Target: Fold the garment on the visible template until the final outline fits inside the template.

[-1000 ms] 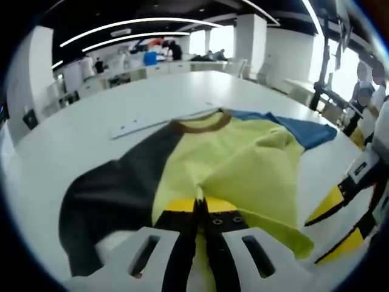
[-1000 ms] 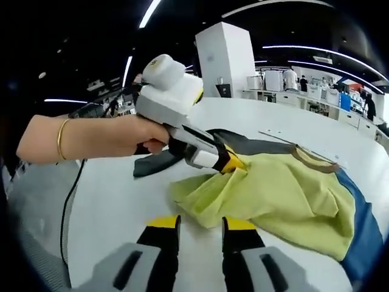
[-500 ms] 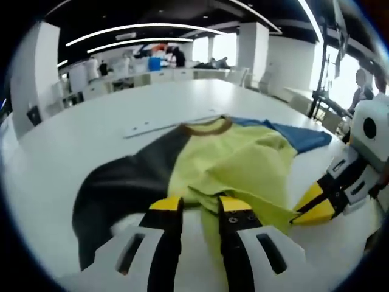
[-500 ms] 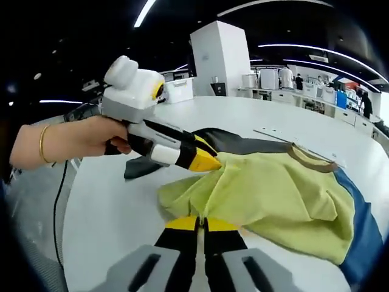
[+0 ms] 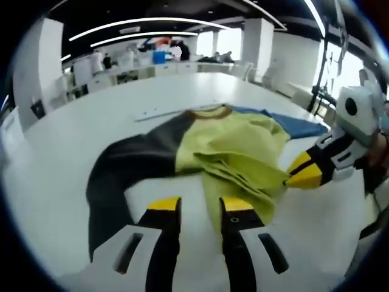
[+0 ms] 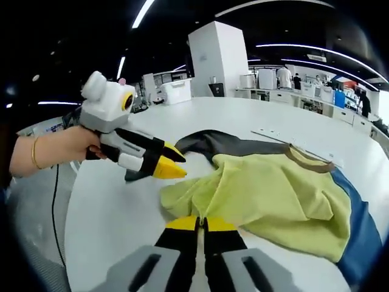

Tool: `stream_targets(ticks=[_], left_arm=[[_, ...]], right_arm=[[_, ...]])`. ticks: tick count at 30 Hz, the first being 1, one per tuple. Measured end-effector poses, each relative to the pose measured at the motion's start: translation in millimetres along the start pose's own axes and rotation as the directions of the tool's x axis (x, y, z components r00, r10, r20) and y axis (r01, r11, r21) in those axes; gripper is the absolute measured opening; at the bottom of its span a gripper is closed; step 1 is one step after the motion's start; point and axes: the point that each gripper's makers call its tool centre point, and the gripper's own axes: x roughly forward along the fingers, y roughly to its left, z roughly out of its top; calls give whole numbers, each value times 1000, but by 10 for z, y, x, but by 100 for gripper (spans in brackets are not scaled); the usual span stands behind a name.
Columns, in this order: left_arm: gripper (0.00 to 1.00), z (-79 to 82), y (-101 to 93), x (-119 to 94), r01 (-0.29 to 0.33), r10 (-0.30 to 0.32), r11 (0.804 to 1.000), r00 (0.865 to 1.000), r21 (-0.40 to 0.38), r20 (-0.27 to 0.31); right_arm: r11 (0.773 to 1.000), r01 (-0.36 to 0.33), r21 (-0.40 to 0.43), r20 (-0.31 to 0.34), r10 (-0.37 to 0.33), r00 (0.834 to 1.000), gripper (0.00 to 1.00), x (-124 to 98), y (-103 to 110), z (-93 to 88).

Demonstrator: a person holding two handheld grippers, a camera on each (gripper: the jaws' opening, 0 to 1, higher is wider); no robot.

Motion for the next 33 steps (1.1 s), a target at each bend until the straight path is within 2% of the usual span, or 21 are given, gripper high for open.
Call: stream_targets(ticks=[6, 16, 22, 33], left_arm=[[24, -92, -41, -5, 18, -18, 1000, 1000, -16, -25], [17, -261, -82, -14, 19, -19, 1000, 997, -6, -78], [12, -359, -181, 0, 32, -31, 999, 993, 10, -112], [0, -300, -224, -50, 25, -23, 999, 996, 20, -81]], right_arm=[[1000, 0, -6, 0, 0, 1000, 0, -9, 9, 2], [1000, 8, -9, -4, -8, 1000, 0, -34, 2, -11], [1000, 11, -6, -2, -11, 1000, 0, -51, -9, -14], [1000, 21, -10, -3, -21, 1000, 0, -145, -56, -18]])
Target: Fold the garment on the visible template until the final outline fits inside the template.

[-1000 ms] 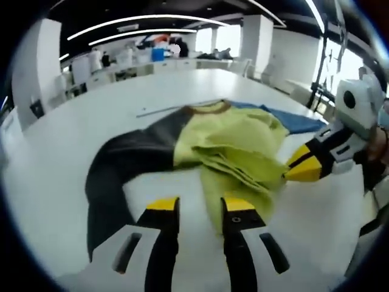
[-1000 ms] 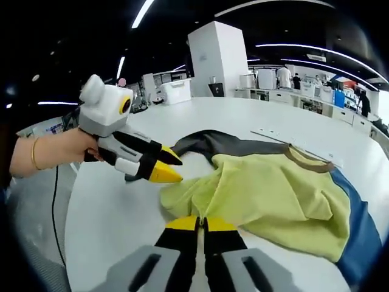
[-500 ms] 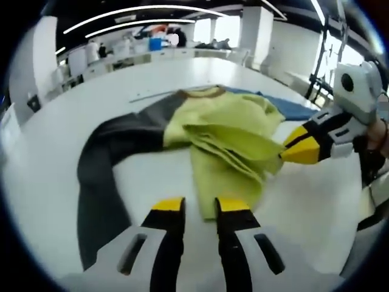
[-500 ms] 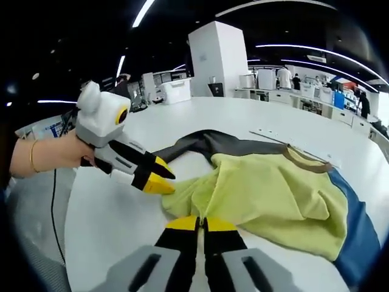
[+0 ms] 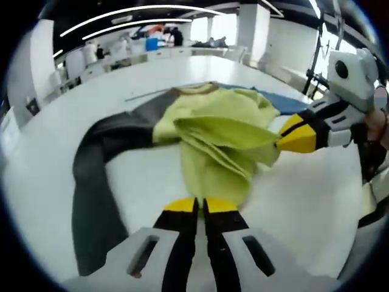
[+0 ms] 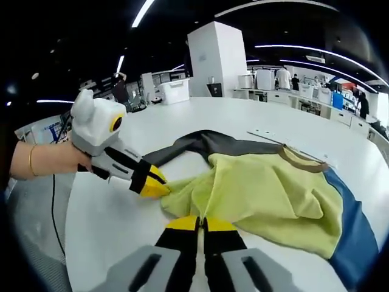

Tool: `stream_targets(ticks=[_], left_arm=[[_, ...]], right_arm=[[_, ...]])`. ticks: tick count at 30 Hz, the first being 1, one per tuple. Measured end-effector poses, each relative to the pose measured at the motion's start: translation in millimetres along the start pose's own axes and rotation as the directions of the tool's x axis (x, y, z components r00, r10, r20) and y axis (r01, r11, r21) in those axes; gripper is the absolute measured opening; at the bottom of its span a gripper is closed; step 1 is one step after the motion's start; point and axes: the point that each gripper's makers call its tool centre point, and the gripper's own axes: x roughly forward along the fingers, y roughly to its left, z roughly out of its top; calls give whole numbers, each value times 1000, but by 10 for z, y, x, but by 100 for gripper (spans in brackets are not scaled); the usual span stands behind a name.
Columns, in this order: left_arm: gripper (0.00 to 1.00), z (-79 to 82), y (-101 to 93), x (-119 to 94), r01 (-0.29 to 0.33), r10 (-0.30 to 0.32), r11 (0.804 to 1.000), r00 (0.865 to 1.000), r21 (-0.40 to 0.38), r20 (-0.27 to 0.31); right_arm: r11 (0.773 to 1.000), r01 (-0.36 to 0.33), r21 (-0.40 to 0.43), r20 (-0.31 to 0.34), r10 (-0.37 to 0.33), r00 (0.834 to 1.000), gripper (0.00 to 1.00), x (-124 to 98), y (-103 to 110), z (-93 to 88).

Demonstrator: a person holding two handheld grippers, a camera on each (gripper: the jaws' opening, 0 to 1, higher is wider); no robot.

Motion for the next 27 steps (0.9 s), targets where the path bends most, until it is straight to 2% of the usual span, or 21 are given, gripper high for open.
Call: stream_targets(ticks=[4, 12, 17, 27], left_arm=[[0, 51, -17, -56, -4, 4, 1000, 1000, 11, 15], [0, 127, -37, -171, -12, 12, 1000, 999, 14, 35], [0, 141, -54, -265, -25, 24, 999, 999, 45, 22], [0, 184, -141, -477, -27, 27, 1000, 999, 5, 38]], right_arm=[[999, -1, 32, 18, 0, 1000, 0, -84, -25, 19], [998, 19, 54, 10, -19, 1000, 0, -302, -103, -22], [997, 24, 68, 6, -25, 1000, 0, -512, -141, -47], [997, 51, 53, 7, -52, 999, 0, -915, -225, -95]])
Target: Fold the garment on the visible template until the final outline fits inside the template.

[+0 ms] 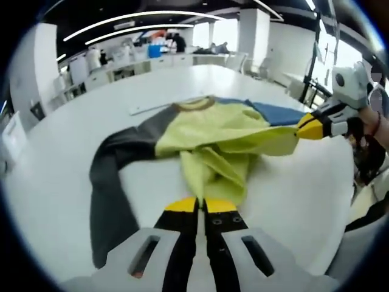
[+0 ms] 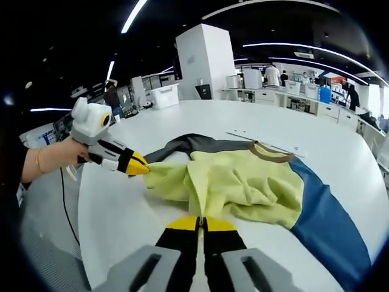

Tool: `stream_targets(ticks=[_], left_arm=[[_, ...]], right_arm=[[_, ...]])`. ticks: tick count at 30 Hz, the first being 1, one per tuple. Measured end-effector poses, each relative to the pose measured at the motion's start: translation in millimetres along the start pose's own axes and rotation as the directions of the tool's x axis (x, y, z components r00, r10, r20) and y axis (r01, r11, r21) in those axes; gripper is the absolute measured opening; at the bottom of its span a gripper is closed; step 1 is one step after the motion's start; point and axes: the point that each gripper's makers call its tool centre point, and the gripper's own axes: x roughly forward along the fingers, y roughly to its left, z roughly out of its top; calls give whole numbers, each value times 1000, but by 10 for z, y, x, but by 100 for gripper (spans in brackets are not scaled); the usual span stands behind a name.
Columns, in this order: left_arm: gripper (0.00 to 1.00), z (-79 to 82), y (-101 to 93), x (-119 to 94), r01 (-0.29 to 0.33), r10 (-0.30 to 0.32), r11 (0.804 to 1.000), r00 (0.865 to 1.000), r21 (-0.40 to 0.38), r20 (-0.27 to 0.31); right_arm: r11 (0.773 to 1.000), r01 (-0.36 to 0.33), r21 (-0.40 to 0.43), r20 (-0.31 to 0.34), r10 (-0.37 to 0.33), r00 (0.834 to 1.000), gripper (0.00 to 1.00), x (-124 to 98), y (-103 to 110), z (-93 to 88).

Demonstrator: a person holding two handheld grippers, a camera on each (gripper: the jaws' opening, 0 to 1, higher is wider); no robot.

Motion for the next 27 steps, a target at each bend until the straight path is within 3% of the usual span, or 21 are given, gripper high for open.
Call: stream_targets(ticks=[27], left_arm=[[0, -133, -190, -599, -43, 43, 998, 999, -42, 9]], right_arm=[[999, 17, -28, -41, -18, 999, 0, -698, 23, -363]])
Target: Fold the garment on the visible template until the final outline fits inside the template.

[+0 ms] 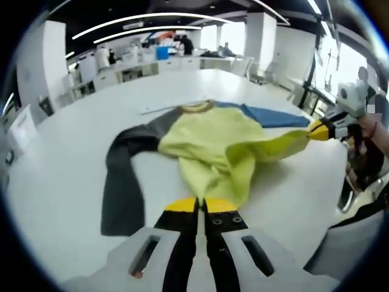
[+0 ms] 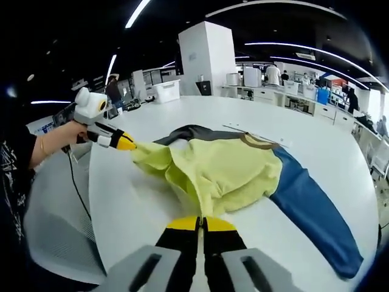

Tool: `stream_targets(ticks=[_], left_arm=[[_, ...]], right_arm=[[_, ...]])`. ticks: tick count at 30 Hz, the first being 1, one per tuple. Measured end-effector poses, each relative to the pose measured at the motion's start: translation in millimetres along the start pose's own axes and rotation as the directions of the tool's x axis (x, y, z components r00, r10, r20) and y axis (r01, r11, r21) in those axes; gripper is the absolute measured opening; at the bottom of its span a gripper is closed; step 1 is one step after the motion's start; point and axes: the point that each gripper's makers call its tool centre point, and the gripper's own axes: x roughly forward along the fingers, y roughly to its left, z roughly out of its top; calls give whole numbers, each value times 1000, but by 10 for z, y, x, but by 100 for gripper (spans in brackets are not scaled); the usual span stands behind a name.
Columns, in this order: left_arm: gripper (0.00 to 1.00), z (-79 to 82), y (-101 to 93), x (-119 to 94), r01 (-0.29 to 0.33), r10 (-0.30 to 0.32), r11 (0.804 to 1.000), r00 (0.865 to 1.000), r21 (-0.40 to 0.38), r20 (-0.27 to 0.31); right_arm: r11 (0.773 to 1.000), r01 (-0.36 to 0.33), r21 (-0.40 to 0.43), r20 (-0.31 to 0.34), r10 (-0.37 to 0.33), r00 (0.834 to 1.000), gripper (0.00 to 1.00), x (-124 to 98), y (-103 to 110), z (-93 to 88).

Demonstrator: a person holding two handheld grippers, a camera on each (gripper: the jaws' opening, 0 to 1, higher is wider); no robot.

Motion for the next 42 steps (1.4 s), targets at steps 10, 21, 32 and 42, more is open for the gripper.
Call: stream_targets(ticks=[10, 21, 32, 42], left_arm=[[0, -58, -12, -186, -20, 20, 1000, 999, -18, 31], [0, -222, 4, -295, -50, 50, 999, 999, 0, -4], [0, -470, -10, -318, -69, 67, 997, 996, -30, -59], [0, -675, -10, -296, -77, 73, 997, 991, -26, -115]], right_arm=[[1000, 0, 4, -29, 0, 1000, 0, -152, 51, -164], [998, 32, 51, -92, -27, 995, 0, -257, 67, -396], [997, 70, 30, -146, -65, 987, 0, -309, 23, -603], [996, 87, 9, -190, -84, 978, 0, -300, 8, -765]])
